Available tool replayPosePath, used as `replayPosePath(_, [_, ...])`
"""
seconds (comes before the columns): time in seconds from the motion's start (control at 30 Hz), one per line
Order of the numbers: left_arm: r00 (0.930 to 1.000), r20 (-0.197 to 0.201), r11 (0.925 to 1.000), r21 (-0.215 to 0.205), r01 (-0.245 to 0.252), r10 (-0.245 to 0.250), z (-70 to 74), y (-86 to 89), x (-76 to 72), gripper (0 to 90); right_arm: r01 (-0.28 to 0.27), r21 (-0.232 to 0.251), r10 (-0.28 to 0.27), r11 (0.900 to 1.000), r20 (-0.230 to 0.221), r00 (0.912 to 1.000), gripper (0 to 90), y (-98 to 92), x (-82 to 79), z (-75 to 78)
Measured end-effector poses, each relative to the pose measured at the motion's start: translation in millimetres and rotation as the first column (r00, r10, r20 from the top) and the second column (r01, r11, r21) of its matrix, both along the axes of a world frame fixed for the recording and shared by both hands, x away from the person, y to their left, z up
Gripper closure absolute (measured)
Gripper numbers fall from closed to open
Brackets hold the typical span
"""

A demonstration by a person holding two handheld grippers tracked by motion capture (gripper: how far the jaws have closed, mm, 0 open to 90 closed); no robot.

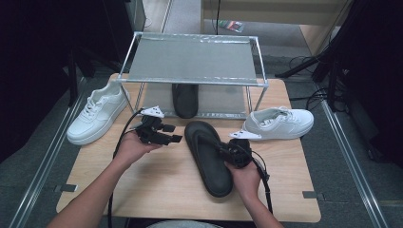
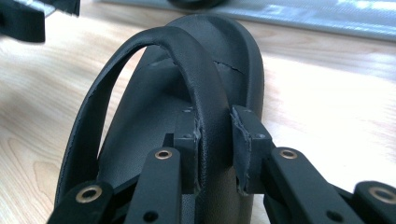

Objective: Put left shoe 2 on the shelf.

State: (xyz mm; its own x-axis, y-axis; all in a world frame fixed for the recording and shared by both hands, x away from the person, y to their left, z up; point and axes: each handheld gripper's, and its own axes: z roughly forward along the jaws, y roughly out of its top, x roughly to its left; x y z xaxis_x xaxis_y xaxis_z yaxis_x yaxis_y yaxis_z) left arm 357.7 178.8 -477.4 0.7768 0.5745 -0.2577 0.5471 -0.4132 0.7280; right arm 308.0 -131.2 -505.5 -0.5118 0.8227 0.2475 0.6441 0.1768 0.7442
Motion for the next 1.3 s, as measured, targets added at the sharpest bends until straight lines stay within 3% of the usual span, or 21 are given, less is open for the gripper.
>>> replayPosePath(0.43, [0.9999, -0.012, 0.9999, -0.011, 0.007, -0.007, -0.7, -0.9, -1.5, 40.1, 0.062, -0.01, -0.061, 0.998, 0.038, 0.9974, 74.6, -15.0, 12.4, 16.0])
replayPosePath(0.7, [0.9996, -0.014, 0.9997, 0.001, 0.025, -0.025, -1.9, -3.3, -3.5, 40.0, 0.131, 0.005, -0.131, 0.991, 0.022, 0.9911, 74.6, -21.9, 45.6, 23.0])
replayPosePath(0.73, [0.9995, -0.015, 0.9996, -0.004, 0.027, -0.027, -1.8, -3.0, -3.5, 40.1, 0.145, -0.008, -0.145, 0.989, 0.025, 0.9892, 74.5, -20.4, 55.1, 24.9])
replayPosePath(0.97, [0.9993, -0.019, 0.9995, -0.003, 0.031, -0.031, -2.2, -3.6, -3.4, 40.0, 0.176, -0.043, -0.174, 0.983, 0.041, 0.9838, 74.5, -11.2, 81.7, 29.0])
replayPosePath(1.1, [0.9988, -0.024, 0.9989, -0.018, 0.043, -0.044, -1.2, -5.4, -5.2, 40.0, 0.218, -0.04, -0.219, 0.975, -0.009, 0.9757, 74.2, -0.5, 103.0, 19.0])
replayPosePath(1.2, [0.9983, -0.016, 0.9983, -0.012, 0.056, -0.056, -0.2, -7.0, -7.1, 40.0, 0.226, -0.059, -0.227, 0.972, -0.006, 0.9739, 74.2, 7.5, 111.2, 15.0])
replayPosePath(1.3, [0.9979, -0.016, 0.998, -0.005, 0.063, -0.063, -0.5, -8.3, -7.6, 40.1, 0.24, -0.047, -0.24, 0.97, -0.009, 0.9707, 73.8, 13.2, 117.5, 13.4])
